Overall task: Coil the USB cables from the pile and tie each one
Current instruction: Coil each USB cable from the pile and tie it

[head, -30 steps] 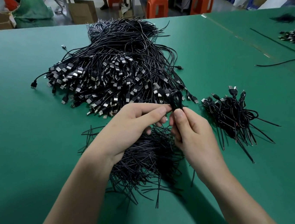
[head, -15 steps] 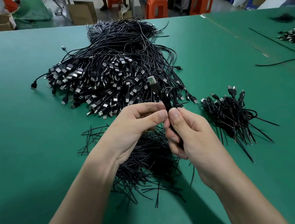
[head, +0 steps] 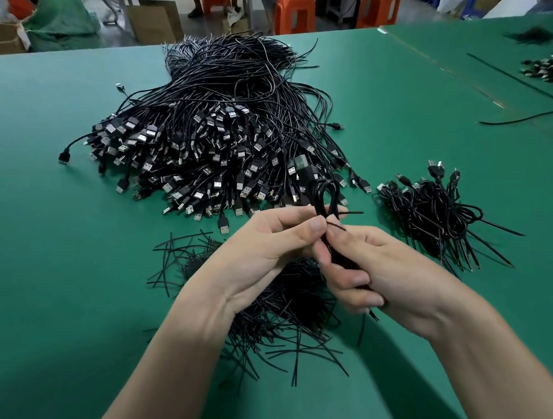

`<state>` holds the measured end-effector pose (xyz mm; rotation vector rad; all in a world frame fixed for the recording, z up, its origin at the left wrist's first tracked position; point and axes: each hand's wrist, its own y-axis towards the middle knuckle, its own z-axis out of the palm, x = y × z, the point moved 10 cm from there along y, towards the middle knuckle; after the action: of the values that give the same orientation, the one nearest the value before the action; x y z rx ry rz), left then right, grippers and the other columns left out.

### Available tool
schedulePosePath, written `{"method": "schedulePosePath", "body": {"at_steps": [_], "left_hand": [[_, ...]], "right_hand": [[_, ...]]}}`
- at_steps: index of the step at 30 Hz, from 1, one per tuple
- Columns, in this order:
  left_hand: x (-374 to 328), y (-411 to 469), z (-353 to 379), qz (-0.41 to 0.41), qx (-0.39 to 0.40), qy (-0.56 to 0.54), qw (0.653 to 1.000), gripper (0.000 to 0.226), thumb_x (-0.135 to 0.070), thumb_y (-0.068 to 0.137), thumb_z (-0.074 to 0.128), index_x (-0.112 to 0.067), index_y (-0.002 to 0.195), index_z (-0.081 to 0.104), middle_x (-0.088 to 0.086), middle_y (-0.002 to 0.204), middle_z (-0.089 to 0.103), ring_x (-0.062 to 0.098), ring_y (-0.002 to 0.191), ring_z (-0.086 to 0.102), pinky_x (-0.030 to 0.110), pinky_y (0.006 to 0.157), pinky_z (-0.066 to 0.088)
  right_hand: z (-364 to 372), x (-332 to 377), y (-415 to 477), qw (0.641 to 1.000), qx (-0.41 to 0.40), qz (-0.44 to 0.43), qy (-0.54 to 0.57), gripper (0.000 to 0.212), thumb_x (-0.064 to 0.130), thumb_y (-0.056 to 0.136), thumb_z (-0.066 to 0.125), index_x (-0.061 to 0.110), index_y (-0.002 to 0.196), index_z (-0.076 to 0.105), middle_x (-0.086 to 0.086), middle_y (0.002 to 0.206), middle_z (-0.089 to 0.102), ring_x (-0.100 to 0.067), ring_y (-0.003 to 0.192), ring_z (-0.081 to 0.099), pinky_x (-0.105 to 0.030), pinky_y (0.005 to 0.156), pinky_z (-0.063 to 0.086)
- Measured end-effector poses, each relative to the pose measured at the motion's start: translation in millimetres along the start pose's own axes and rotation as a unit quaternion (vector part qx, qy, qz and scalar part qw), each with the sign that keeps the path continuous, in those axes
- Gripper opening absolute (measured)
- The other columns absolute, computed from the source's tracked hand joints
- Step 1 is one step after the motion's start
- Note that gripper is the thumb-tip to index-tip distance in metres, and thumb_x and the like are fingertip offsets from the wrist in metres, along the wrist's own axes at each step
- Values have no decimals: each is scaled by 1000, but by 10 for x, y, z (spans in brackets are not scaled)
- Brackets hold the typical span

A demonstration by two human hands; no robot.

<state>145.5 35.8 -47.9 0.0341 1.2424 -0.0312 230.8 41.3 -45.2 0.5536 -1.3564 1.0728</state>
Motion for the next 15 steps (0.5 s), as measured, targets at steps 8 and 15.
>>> {"method": "schedulePosePath", "body": {"at_steps": [8,15], "left_hand": [[-7,19,53,3,-7,-28,1000,23,-21,94,61,-1,105,65,-5,67,69,3,68,66,16,80,54],[-223,-13,3,50,-65,119,989,39,-24,100,63,15,106,66,-20,79,62,0,76,60,20,89,47]], "right_hand": [[209,-17,-25,978,98,2,186,32,39,107,43,19,83,50,7,63,27,-5,47,25,-19,43,22],[44,42,-35,994,-28,-50,93,28,33,104,50,9,93,59,-2,65,42,-15,52,37,-25,47,34]]}}
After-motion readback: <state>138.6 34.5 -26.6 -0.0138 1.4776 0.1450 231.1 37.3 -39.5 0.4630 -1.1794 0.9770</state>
